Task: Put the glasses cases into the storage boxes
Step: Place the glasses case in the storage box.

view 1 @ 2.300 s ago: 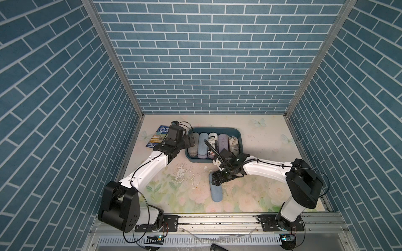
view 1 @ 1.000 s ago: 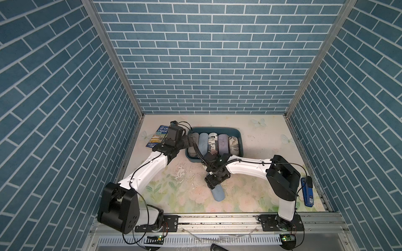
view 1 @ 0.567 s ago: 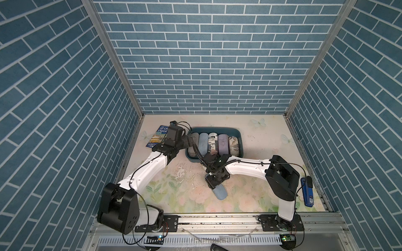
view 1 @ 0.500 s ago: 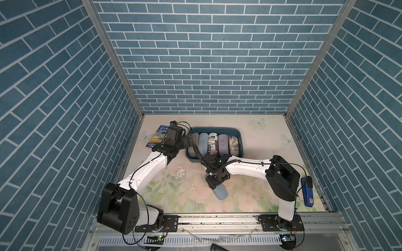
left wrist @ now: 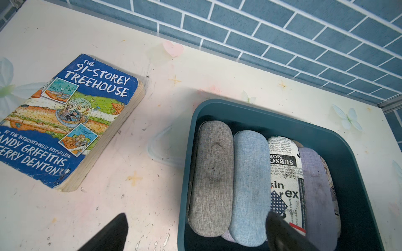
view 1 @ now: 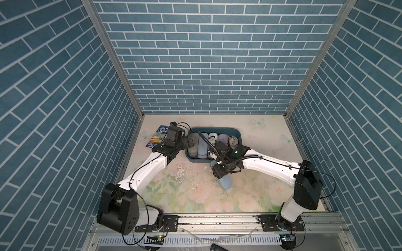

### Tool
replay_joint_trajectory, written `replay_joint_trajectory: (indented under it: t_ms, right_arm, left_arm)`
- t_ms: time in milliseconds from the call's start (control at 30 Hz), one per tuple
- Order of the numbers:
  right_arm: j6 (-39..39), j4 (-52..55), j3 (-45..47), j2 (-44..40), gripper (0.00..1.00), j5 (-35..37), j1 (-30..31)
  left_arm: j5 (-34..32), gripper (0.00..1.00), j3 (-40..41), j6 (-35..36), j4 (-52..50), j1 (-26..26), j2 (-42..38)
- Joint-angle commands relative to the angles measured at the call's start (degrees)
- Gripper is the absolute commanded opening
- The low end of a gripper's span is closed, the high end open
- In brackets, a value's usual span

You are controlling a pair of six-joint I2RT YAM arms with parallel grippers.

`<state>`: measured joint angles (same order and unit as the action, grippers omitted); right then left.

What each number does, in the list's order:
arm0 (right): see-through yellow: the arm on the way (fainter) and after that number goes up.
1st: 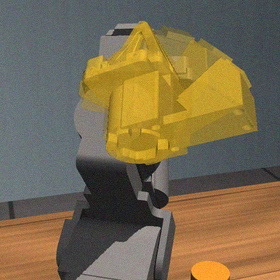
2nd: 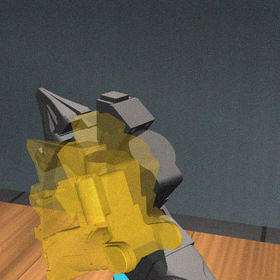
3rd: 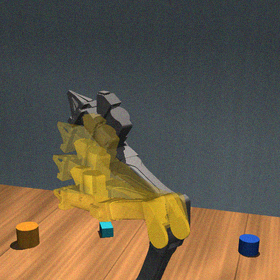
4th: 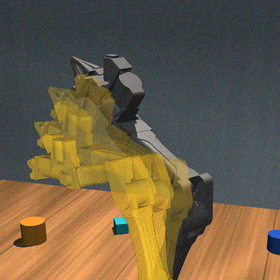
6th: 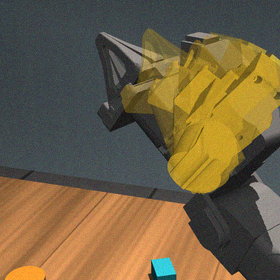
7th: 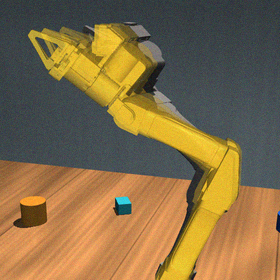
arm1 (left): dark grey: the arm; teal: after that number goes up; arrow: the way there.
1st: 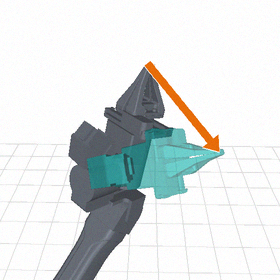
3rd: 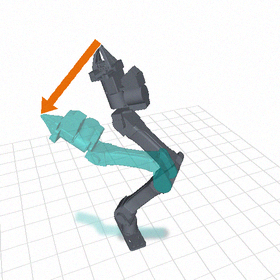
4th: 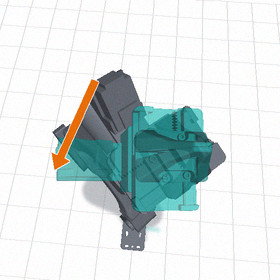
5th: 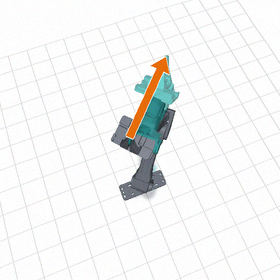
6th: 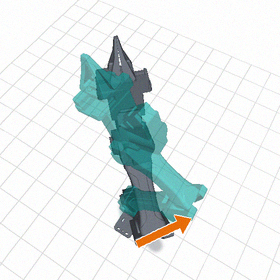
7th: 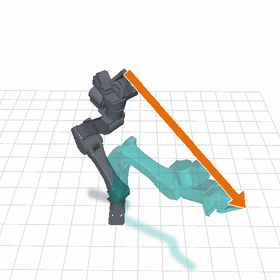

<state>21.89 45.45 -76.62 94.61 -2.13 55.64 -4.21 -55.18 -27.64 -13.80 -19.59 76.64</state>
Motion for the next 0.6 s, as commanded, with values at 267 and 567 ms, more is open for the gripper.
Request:
replay_joint_trajectory:
  t_ms: [267, 567]
  right_arm:
    - [-4.89, -3.74, -5.60, -1.98, 0.60, 3.27, -13.20]
    - [-2.02, -8.13, -13.51, 7.78, 0.60, 5.35, -21.53]
  left_arm:
    - [0.19, 1.00, 1.65, -0.03, 1.06, 1.02, -1.23]
    - [0.56, 0.99, 2.05, -0.05, 1.20, 1.50, -1.10]
